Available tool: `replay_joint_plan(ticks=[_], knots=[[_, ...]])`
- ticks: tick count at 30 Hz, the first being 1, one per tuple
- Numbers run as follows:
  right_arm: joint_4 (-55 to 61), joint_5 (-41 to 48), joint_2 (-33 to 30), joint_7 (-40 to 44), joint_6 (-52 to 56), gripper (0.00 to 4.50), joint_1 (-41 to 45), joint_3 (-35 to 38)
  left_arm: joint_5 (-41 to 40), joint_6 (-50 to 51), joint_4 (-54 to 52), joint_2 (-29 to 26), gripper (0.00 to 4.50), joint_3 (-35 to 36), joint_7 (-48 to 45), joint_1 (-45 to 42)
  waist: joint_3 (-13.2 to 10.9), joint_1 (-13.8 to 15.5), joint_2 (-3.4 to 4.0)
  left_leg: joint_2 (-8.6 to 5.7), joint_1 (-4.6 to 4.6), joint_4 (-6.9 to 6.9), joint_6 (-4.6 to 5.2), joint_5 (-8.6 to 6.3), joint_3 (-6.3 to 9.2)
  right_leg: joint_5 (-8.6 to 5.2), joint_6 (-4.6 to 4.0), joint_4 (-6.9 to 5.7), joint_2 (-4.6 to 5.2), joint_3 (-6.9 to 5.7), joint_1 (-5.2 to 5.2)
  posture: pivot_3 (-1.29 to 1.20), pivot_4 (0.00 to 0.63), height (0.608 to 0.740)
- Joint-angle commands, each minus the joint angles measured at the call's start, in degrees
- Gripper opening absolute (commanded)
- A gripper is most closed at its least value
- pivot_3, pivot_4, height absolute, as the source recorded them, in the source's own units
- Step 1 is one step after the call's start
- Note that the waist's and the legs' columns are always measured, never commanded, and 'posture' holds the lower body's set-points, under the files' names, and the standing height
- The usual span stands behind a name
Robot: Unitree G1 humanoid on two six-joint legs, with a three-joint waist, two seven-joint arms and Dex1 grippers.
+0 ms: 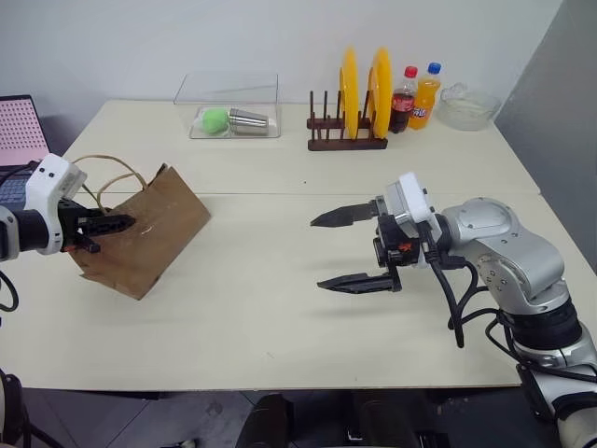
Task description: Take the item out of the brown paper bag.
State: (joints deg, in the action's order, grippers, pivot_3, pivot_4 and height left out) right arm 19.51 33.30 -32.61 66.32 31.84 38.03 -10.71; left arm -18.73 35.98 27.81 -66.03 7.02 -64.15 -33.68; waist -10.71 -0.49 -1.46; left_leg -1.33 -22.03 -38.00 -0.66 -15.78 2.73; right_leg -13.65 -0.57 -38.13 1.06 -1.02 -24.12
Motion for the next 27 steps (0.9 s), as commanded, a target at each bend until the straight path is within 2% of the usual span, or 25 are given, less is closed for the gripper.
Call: replay_joint_plan(ticks=[1, 6, 12, 19, 23, 27], knots=[[2.44, 1.33, -0.26, -0.59, 0.43, 4.50, -0.39, 1.28, -0.02, -1.15, -0.55, 0.33, 0.02, 1.17, -0.63, -2.12, 0.00, 0.01, 0.00, 0.00, 0.00, 0.00, 0.00, 0.00, 0.00, 0.00, 0.00, 0.00, 0.00, 0.00, 0.00, 0.00, 0.150, 0.740], [4.09, 1.96, -0.88, -2.11, 1.75, 4.50, -1.89, 2.52, -0.72, -2.78, -3.41, 1.56, 0.02, 0.73, -2.68, -6.62, 0.00, 0.32, -0.02, 0.00, -0.03, -0.03, 0.00, 0.00, 0.04, 0.00, 0.00, 0.00, 0.00, -0.03, 0.00, 0.00, 0.150, 0.740], [6.76, 2.75, -3.02, -6.31, 3.70, 4.50, -5.73, 5.70, 2.14, -6.20, -3.08, 4.31, 0.02, -4.54, -6.06, -15.10, -0.03, 0.46, -0.16, -0.05, -0.22, -0.15, 0.00, 0.00, 0.10, 0.02, 0.01, 0.04, 0.02, -0.11, -0.01, 0.00, 0.150, 0.740], [12.42, -0.54, -2.83, -18.77, 4.58, 4.50, -13.78, 9.76, 10.00, -18.77, 8.81, 16.09, 0.02, -13.93, -10.11, -28.39, -0.01, 0.50, -0.20, -0.06, -0.33, -0.20, -0.01, 0.01, 0.15, 0.02, 0.01, -0.02, 0.02, -0.20, -0.04, 0.00, 0.150, 0.740], [18.83, -2.38, -1.88, -27.78, 6.84, 4.50, -19.85, 11.89, 14.86, -28.20, 22.11, 25.80, 0.02, -17.67, -9.37, -37.17, -0.02, 0.41, -0.22, -0.06, -0.41, -0.23, 0.00, 0.02, 0.13, 0.02, 0.02, -0.01, 0.01, -0.20, -0.09, 0.00, 0.150, 0.740], [25.99, -3.86, -0.72, -35.97, 10.40, 4.50, -24.97, 13.09, 18.90, -35.26, 33.81, 32.14, 0.02, -18.85, -8.03, -43.75, -0.03, 0.01, -0.23, -0.06, -0.71, -0.40, 0.00, 0.02, 0.14, 0.03, 0.03, -0.07, 0.01, -0.22, -0.31, 0.00, 0.150, 0.740]])
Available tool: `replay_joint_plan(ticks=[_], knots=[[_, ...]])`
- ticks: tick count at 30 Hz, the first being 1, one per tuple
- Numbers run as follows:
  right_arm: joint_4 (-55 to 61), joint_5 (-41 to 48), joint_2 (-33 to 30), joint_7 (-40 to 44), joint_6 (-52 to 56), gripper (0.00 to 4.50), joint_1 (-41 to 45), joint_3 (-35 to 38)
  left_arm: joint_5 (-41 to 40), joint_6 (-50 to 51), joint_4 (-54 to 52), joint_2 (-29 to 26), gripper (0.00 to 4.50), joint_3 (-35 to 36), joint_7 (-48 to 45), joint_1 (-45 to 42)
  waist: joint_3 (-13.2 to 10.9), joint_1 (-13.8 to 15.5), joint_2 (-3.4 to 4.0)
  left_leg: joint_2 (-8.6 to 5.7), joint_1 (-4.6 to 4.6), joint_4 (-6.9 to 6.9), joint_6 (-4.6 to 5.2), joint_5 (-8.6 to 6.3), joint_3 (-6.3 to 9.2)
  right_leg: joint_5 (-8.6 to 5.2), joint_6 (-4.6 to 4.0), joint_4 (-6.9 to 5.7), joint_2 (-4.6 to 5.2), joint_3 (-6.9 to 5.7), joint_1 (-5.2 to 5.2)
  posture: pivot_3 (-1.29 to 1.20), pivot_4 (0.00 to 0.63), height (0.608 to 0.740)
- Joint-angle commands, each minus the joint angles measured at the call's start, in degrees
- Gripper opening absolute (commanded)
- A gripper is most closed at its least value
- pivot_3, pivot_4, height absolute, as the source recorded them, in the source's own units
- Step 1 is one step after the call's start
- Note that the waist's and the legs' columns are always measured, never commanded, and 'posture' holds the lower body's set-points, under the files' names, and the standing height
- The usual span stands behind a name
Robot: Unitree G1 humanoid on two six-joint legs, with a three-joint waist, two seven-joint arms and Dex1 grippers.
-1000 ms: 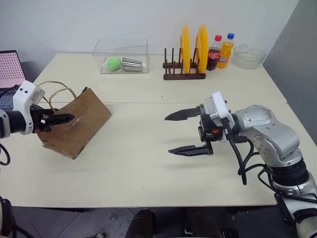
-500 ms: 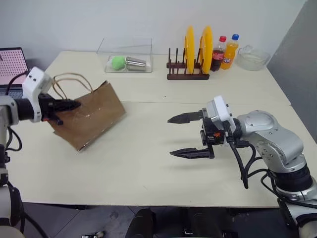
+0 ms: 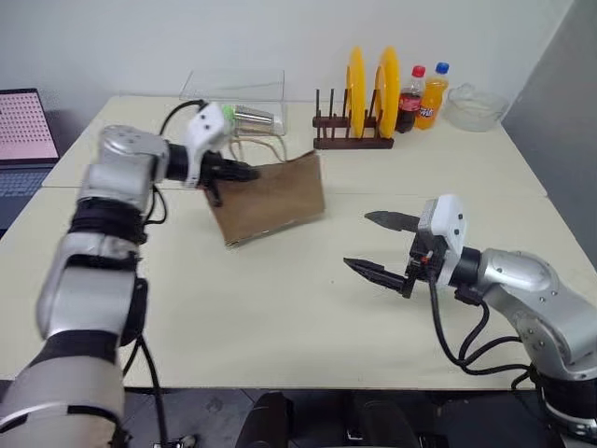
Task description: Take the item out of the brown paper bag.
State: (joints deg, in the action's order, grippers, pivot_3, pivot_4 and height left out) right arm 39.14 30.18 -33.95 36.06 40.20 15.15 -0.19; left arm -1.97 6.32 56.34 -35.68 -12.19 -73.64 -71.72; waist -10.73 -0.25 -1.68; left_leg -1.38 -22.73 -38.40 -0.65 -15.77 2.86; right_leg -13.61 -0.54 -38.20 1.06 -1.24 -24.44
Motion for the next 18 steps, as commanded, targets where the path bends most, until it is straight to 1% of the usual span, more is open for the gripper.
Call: replay_joint_plan(ticks=[1, 3, 7, 8, 14, 18], knots=[[8.02, -0.16, 1.15, -7.37, 3.08, 4.50, -3.42, 3.10, 2.95, -6.90, 7.67, 3.38, 0.02, 0.24, 2.08, -7.10, 0.00, -0.27, -0.01, 0.00, -0.03, -0.06, 0.00, 0.00, -0.02, 0.00, 0.00, -0.03, 0.00, 0.02, -0.01, 0.00, 0.150, 0.740], [11.25, 0.53, 2.40, -10.95, 4.88, 4.50, -5.81, 4.39, 3.92, -7.93, 11.68, 6.46, 0.02, 0.57, 3.21, -9.58, -0.01, -0.22, -0.02, 0.00, -0.06, -0.12, 0.01, -0.01, -0.02, 0.00, 0.01, -0.08, 0.01, -0.01, -0.01, 0.00, 0.150, 0.740], [15.84, 0.67, 3.89, -16.07, 6.96, 4.50, -8.98, 6.49, 6.34, -10.48, 16.09, 10.84, 0.02, 0.26, 4.67, -12.39, -0.02, -0.26, -0.03, -0.01, -0.08, -0.35, 0.10, -0.06, -0.04, -0.04, 0.07, -0.31, 0.01, -0.01, -0.01, 0.00, 0.150, 0.740], [16.78, 0.78, 4.02, -16.95, 7.35, 4.50, -9.87, 7.18, 6.85, -11.01, 16.84, 12.05, 0.02, 0.29, 5.11, -13.01, -0.02, -0.19, -0.04, -0.02, -0.07, -0.37, 0.12, -0.08, -0.04, -0.17, 0.28, -0.36, 0.01, 0.00, -0.01, 0.00, 0.150, 0.740], [20.17, 1.18, 5.04, -20.79, 8.53, 4.50, -12.24, 8.28, 9.21, -13.09, 19.17, 15.48, 0.02, 1.07, 6.54, -14.44, -0.03, -0.08, -0.05, -0.03, 0.00, -0.47, 0.13, -0.07, -0.03, -0.21, 0.37, -0.52, 0.00, -0.01, 0.02, 0.00, 0.150, 0.740], [20.86, 0.05, 3.99, -23.34, 7.56, 4.50, -13.77, 7.38, 9.77, -14.94, 19.85, 16.90, 0.02, 1.74, 6.95, -14.30, -0.03, -0.08, -0.06, -0.04, 0.02, -0.48, 0.13, -0.07, -0.05, -0.22, 0.37, -0.54, 0.00, 0.01, 0.04, 0.00, 0.150, 0.740]])
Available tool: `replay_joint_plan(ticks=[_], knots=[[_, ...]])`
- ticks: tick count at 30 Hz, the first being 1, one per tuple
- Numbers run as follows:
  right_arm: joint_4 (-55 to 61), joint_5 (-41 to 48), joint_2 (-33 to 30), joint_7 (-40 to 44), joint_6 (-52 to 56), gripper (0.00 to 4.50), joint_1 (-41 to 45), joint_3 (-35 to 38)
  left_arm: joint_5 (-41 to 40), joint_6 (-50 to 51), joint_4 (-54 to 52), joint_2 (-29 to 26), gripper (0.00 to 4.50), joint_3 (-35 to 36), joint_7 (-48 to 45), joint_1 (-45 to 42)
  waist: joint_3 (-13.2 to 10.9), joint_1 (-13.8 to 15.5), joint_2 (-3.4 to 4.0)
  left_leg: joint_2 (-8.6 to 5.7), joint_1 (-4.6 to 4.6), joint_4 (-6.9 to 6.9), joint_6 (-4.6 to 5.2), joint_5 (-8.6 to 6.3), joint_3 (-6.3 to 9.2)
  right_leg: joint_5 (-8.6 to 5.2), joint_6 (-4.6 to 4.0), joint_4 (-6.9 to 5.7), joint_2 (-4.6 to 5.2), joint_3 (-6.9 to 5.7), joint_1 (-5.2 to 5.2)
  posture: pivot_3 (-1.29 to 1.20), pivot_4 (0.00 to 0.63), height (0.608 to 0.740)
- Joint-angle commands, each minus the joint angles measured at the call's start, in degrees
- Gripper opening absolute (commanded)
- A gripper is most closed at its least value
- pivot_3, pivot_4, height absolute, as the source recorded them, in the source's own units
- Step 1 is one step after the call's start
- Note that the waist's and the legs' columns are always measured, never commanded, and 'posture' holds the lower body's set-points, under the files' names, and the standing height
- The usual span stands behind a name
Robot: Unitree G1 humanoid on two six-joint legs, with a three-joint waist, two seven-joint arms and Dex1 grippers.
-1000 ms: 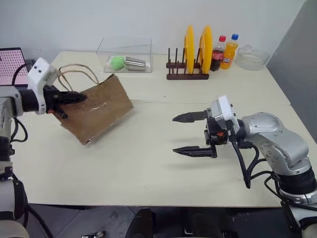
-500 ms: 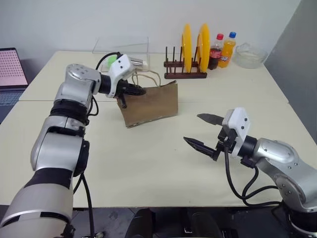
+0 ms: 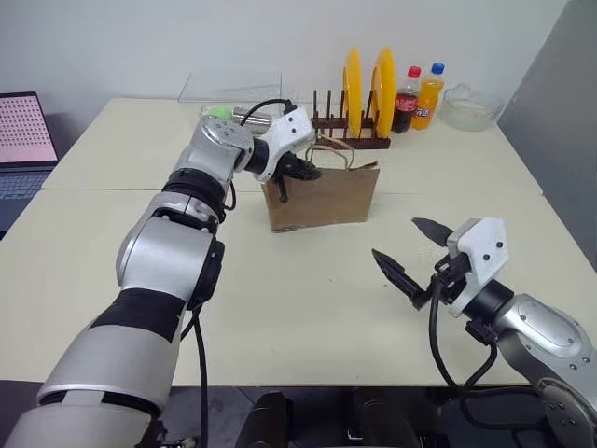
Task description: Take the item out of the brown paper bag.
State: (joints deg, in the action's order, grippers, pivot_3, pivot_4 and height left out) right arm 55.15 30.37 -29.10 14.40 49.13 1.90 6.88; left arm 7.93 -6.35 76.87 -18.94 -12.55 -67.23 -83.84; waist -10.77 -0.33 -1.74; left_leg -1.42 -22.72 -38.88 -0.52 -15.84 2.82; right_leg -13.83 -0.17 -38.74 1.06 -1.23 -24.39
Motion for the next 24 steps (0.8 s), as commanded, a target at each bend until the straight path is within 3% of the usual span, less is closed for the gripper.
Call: replay_joint_plan(ticks=[1, 9, 13, 20, 24], knots=[[4.85, 0.14, -1.09, -1.95, -1.72, 4.50, -0.75, 0.22, -0.07, -2.38, -0.59, 0.25, 0.02, 2.32, 0.62, -2.17, 0.00, -0.12, 0.00, 0.00, 0.00, 0.00, 0.00, 0.00, 0.00, 0.00, 0.00, 0.00, 0.00, 0.00, 0.00, 0.00, 0.150, 0.740], [4.85, 0.74, -2.30, -3.92, -2.17, 4.50, -0.57, -0.85, 3.22, -7.37, -0.34, 0.45, 0.02, 2.04, 4.84, -1.24, -0.01, -0.32, -0.01, 0.00, 0.04, 0.01, 0.00, 0.00, -0.03, 0.00, 0.00, -0.10, -0.01, 0.04, -0.02, 0.00, 0.150, 0.740], [4.85, 0.42, -2.72, -4.44, -1.98, 4.50, -0.37, -1.40, 3.68, -8.12, -0.07, 0.53, 0.95, 2.86, 4.86, -1.13, 0.00, -0.28, -0.01, -0.01, 0.05, 0.01, 0.00, 0.00, -0.04, 0.00, 0.00, -0.10, -0.01, 0.05, -0.01, 0.00, 0.150, 0.740], [4.85, 0.40, -3.27, -4.76, -1.43, 4.50, 0.29, -1.88, 3.94, -8.72, -0.08, -0.72, 3.23, 3.31, 2.55, -1.07, 0.00, -0.29, -0.01, 0.00, 0.08, 0.01, 0.00, 0.00, -0.05, 0.00, 0.00, -0.11, -0.01, 0.05, 0.00, 0.00, 0.150, 0.740], [4.60, 0.98, -3.74, -4.69, 0.75, 4.50, 1.54, -1.48, 3.91, -9.25, -0.32, -2.85, 3.23, 3.75, 0.98, -0.61, 0.00, -0.55, -0.01, 0.00, 0.12, 0.01, 0.00, 0.00, -0.09, 0.00, 0.00, -0.12, -0.02, 0.10, 0.00, 0.00, 0.150, 0.740]])
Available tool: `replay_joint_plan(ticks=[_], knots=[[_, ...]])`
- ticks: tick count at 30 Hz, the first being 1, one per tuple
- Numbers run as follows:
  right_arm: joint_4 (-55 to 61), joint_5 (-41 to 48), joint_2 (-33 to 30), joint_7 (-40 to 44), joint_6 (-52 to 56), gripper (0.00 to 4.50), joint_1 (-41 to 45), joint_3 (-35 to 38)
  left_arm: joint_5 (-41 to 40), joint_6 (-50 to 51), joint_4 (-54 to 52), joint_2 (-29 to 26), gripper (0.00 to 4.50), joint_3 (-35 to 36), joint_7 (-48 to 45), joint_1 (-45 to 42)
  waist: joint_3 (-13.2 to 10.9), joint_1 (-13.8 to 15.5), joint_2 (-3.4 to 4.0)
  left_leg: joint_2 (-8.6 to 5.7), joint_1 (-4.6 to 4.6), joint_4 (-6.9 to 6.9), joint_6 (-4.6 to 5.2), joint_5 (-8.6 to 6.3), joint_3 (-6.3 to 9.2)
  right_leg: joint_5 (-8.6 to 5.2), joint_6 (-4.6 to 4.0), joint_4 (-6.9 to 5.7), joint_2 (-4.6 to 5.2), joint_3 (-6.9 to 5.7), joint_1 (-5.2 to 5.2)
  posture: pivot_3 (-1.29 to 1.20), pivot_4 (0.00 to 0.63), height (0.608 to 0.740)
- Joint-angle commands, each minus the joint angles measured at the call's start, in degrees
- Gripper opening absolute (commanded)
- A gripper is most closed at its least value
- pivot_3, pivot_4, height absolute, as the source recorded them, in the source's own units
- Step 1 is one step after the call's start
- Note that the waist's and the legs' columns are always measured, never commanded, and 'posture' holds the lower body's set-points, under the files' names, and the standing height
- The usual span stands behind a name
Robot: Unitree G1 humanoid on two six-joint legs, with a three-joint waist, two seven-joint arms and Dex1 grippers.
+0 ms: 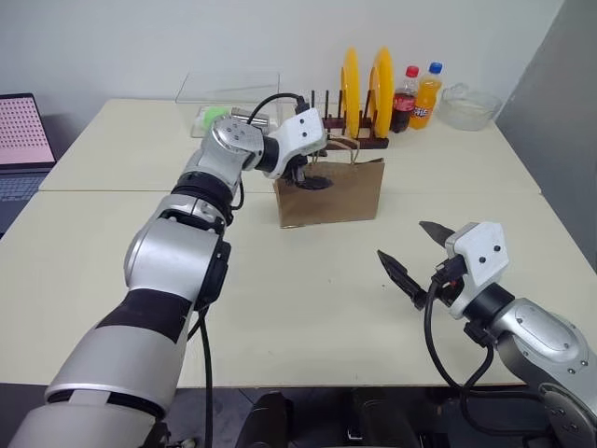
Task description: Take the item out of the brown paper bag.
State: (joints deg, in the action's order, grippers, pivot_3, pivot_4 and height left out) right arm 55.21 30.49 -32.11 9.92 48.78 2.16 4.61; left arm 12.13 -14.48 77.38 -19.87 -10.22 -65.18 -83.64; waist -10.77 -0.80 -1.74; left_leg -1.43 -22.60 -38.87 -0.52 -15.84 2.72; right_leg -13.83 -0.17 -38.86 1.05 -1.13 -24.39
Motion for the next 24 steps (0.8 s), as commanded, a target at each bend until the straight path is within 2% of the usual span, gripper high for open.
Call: replay_joint_plan(ticks=[1, 6, 14, 22, 24], knots=[[4.40, 1.19, -0.95, -0.11, 1.84, 4.50, 1.52, 1.06, -0.44, -1.08, -0.86, -2.09, 3.23, 1.63, -1.33, -0.73, 0.00, -0.10, 0.00, 0.00, 0.01, 0.00, 0.00, 0.00, 0.00, 0.00, 0.00, -0.01, 0.00, 0.00, 0.00, 0.00, 0.150, 0.740], [1.87, 3.72, -1.98, 1.80, 4.16, 4.50, 5.54, 1.56, -1.26, -1.16, -1.27, -3.30, 3.23, 3.36, -0.59, 0.22, 0.00, -0.11, 0.00, 0.00, 0.01, -0.01, 0.00, 0.00, 0.03, 0.00, 0.00, -0.01, 0.00, -0.03, 0.03, 0.00, 0.150, 0.740], [-0.17, 1.77, -3.13, 2.03, 5.52, 4.50, 8.67, -0.16, -4.53, 0.66, -2.69, -5.61, 3.23, 7.83, 0.18, 1.93, 0.00, -0.14, 0.00, 0.01, 0.01, -0.02, 0.00, 0.00, 0.05, 0.00, -0.01, -0.03, 0.00, -0.04, 0.02, 0.00, 0.150, 0.740], [-4.70, 0.15, -3.38, 4.61, 2.63, 4.50, 12.30, -1.93, -9.10, 5.01, -6.34, -10.35, 3.23, 12.35, -0.43, 4.95, 0.00, -0.64, 0.00, 0.02, 0.04, -0.02, 0.00, 0.00, 0.04, 0.01, -0.01, -0.07, 0.01, -0.03, 0.02, 0.00, 0.150, 0.740], [-7.56, 0.06, -2.65, 7.41, -0.43, 4.50, 13.64, -2.45, -11.39, 6.60, -10.47, -12.05, 3.23, 13.78, -2.59, 7.32, 0.00, -0.70, 0.00, 0.01, 0.04, -0.03, 0.00, 0.00, 0.04, 0.01, -0.01, -0.07, 0.01, -0.03, 0.02, 0.00, 0.150, 0.740]])
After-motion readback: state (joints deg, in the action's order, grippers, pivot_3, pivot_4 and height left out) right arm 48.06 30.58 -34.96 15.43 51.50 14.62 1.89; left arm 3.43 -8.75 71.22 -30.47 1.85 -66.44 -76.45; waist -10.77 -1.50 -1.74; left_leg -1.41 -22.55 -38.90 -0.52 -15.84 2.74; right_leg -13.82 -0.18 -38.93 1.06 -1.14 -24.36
